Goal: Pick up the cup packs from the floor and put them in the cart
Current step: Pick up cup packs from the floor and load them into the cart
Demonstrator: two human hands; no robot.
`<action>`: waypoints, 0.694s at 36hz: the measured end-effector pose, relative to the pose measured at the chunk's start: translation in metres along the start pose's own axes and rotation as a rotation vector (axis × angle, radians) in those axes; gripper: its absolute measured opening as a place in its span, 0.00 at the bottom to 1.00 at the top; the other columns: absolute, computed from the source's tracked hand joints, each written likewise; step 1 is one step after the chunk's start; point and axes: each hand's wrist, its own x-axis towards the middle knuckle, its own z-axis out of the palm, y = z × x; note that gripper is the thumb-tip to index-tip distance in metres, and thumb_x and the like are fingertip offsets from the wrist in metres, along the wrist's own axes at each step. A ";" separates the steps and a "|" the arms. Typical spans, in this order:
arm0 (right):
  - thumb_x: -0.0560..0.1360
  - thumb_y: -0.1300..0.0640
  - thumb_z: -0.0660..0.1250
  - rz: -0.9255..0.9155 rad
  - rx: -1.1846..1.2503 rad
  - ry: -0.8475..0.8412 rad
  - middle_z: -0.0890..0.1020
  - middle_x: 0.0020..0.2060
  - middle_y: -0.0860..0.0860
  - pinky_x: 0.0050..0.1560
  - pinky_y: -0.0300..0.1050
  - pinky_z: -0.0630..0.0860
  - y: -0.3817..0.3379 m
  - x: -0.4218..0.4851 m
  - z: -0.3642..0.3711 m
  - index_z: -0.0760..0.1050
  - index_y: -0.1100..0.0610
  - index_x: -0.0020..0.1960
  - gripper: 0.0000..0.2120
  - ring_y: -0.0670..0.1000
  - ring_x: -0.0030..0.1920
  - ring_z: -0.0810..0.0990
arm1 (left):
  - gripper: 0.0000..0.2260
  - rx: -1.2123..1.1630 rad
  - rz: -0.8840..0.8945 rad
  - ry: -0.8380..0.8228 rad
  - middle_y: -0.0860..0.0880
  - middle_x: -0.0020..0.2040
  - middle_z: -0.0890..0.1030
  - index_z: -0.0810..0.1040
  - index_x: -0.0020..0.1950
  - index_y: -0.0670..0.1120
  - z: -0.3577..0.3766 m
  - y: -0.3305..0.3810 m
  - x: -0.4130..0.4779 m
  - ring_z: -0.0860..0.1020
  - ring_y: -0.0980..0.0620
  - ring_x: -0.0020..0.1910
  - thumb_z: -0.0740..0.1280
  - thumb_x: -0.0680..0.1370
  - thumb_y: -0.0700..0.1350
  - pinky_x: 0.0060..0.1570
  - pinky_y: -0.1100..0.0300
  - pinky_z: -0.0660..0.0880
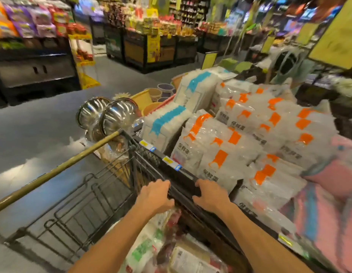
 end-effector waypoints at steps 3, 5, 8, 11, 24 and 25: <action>0.78 0.44 0.67 0.066 0.051 0.048 0.81 0.64 0.51 0.59 0.54 0.80 0.035 -0.049 -0.013 0.72 0.50 0.71 0.24 0.56 0.62 0.80 | 0.25 0.049 0.112 0.015 0.47 0.65 0.74 0.70 0.70 0.51 -0.011 0.045 -0.015 0.75 0.43 0.65 0.65 0.75 0.59 0.62 0.45 0.72; 0.78 0.43 0.67 0.119 0.067 0.086 0.81 0.58 0.50 0.55 0.52 0.80 0.059 -0.086 -0.018 0.74 0.50 0.65 0.19 0.56 0.59 0.81 | 0.26 0.074 0.186 0.011 0.47 0.67 0.74 0.70 0.72 0.51 -0.014 0.077 -0.028 0.74 0.43 0.66 0.65 0.75 0.59 0.64 0.45 0.71; 0.76 0.43 0.69 0.221 0.091 0.135 0.81 0.57 0.53 0.53 0.50 0.77 0.093 -0.146 -0.021 0.76 0.51 0.59 0.16 0.58 0.58 0.80 | 0.26 0.111 0.292 -0.012 0.48 0.67 0.74 0.70 0.71 0.52 -0.012 0.129 -0.055 0.74 0.44 0.66 0.66 0.75 0.59 0.65 0.45 0.71; 0.76 0.44 0.68 0.298 0.115 0.190 0.81 0.60 0.55 0.54 0.51 0.77 0.127 -0.206 -0.017 0.76 0.52 0.62 0.18 0.59 0.59 0.80 | 0.22 0.135 0.413 -0.026 0.48 0.65 0.77 0.73 0.67 0.52 -0.001 0.180 -0.081 0.76 0.44 0.63 0.67 0.75 0.57 0.63 0.46 0.73; 0.78 0.46 0.66 0.943 0.227 0.287 0.81 0.58 0.54 0.52 0.54 0.78 0.217 -0.478 0.013 0.74 0.53 0.64 0.17 0.60 0.58 0.81 | 0.18 0.298 1.080 -0.116 0.47 0.63 0.79 0.74 0.63 0.52 0.073 0.392 -0.194 0.78 0.43 0.60 0.66 0.76 0.57 0.54 0.52 0.75; 0.78 0.46 0.66 1.004 0.229 0.305 0.81 0.59 0.54 0.52 0.53 0.77 0.215 -0.499 0.017 0.74 0.52 0.64 0.18 0.60 0.59 0.80 | 0.16 0.301 1.136 -0.131 0.47 0.61 0.79 0.75 0.61 0.51 0.079 0.405 -0.205 0.78 0.43 0.58 0.66 0.76 0.55 0.51 0.53 0.75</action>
